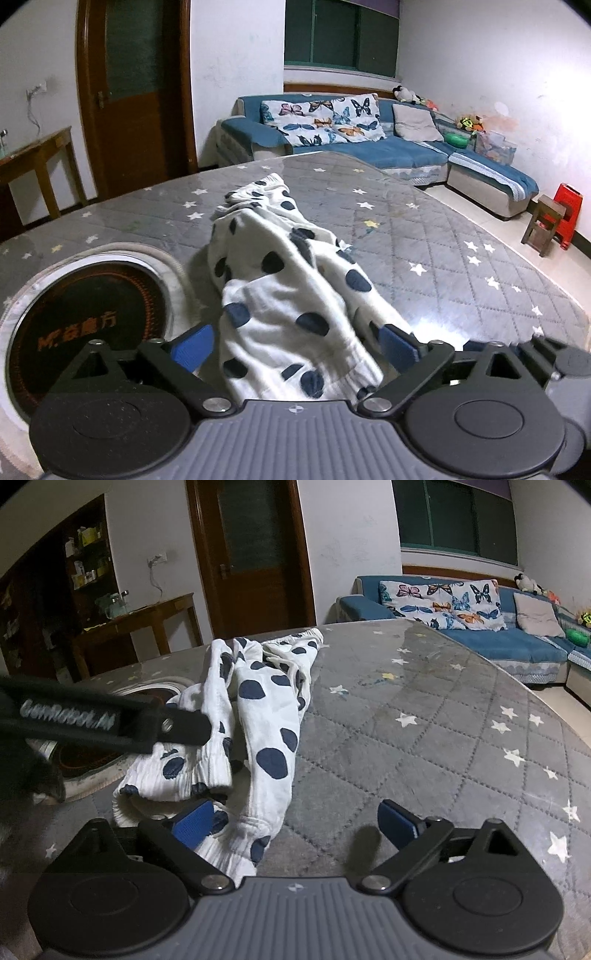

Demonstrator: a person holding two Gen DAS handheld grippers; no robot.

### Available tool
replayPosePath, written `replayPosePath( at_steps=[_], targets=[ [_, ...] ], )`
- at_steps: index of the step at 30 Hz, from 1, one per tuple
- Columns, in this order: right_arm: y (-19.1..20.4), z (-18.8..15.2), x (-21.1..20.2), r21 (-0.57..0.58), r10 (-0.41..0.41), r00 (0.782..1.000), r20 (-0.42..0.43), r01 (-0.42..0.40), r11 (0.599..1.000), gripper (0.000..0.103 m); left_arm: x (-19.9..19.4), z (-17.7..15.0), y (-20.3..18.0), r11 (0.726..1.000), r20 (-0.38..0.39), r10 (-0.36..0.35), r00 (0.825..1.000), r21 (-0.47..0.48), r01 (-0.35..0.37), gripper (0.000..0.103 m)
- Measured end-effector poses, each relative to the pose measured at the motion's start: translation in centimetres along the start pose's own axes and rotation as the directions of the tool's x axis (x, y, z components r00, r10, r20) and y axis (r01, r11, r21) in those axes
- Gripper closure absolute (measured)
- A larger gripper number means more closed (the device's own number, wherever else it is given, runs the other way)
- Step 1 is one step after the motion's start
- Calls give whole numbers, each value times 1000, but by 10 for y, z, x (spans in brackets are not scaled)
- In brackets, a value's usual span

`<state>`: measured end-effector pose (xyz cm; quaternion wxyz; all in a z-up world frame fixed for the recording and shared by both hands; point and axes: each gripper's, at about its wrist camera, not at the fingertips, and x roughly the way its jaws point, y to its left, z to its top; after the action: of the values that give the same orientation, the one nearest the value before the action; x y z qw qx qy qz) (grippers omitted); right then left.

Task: Fold clothes
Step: 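Close the left gripper on the garment edge while the right gripper grasps it too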

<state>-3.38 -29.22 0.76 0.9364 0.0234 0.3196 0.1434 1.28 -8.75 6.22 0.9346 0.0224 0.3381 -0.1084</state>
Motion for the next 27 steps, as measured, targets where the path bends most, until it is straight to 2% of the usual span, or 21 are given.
replayPosePath(
  at_steps=[2, 5, 7, 8, 10, 13, 20, 21, 22, 23, 27],
  targets=[
    [-3, 0, 1, 7, 3, 1000, -2, -3, 1000, 14, 7, 3, 0, 1000, -15, -9, 1000, -10, 9, 18],
    [-5, 0, 0, 24, 15, 1000, 7, -15, 1000, 25, 17, 7, 0, 1000, -40, -16, 999, -23, 15, 35],
    [-7, 1, 0, 37, 27, 1000, 12, -27, 999, 32, 23, 8, 4, 999, -55, -20, 998, -35, 18, 53],
    [-8, 1, -1, 42, 33, 999, 14, -33, 999, 36, 25, 8, 7, 999, -61, -27, 998, -46, 24, 58],
    [-9, 2, -1, 48, 44, 999, 19, -45, 998, 42, 26, 7, 12, 998, -65, -35, 997, -62, 31, 73],
    [-10, 4, -3, 53, 51, 998, 30, -53, 997, 49, 24, 6, 21, 996, -60, -40, 997, -81, 35, 82],
    [-8, 8, -3, 42, 59, 997, 41, -61, 997, 49, 11, 10, 20, 993, -44, -66, 997, -98, 62, 79],
    [-7, 9, -2, 40, 60, 997, 42, -62, 997, 49, 9, 12, 17, 994, -43, -66, 997, -93, 62, 77],
    [-6, 10, -2, 39, 62, 997, 42, -63, 997, 49, 8, 13, 13, 994, -42, -66, 997, -86, 62, 67],
    [-6, 10, -1, 38, 63, 997, 42, -65, 997, 49, 9, 13, 10, 995, -42, -64, 997, -76, 61, 64],
    [-5, 11, 2, 39, 72, 997, 39, -73, 997, 50, 12, 15, -2, 998, -40, -57, 998, -37, 55, 63]
  ],
)
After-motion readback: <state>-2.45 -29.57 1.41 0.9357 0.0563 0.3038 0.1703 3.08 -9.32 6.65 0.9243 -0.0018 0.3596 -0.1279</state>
